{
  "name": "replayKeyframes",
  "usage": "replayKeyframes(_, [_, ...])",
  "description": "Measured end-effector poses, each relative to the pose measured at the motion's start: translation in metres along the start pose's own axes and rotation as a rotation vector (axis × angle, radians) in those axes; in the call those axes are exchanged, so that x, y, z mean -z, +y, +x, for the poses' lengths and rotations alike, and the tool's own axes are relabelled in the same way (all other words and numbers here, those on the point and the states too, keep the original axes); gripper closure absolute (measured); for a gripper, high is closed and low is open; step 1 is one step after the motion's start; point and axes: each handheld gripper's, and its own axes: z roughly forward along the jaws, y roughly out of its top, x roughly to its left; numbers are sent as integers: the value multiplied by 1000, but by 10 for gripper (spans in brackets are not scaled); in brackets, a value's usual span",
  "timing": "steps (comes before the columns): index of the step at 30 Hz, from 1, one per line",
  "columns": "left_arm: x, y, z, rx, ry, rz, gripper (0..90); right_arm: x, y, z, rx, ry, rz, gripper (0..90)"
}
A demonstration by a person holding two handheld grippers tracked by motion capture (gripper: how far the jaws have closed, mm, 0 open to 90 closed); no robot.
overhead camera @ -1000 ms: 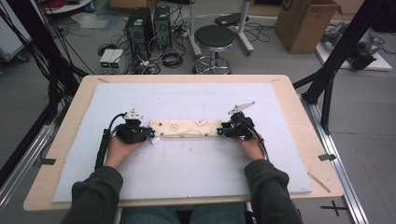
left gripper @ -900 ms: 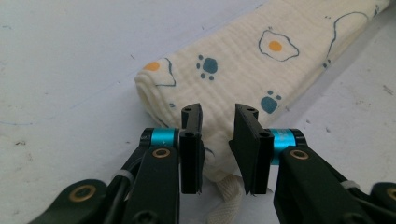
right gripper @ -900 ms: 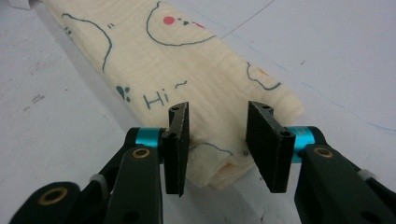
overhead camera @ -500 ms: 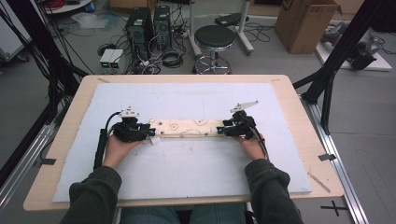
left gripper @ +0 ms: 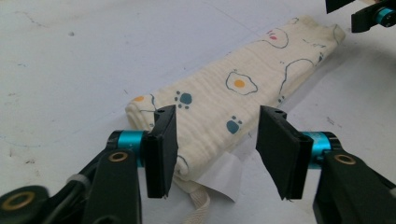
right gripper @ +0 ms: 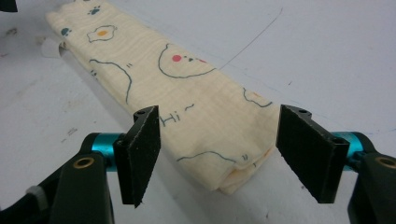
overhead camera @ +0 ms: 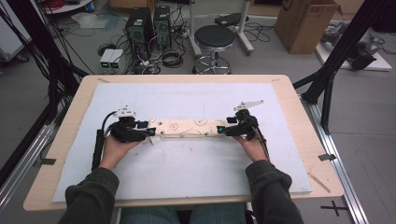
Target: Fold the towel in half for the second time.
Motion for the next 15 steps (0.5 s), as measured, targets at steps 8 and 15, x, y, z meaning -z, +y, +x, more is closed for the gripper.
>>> replayKeyframes(8, [6,3,-5,-18,-4,-18,360,11,1,6,2,-4,-39,177])
replayKeyframes(15, [12,4,-8,-25,-4,-29,305,18,2,9,9,-6,-59,126])
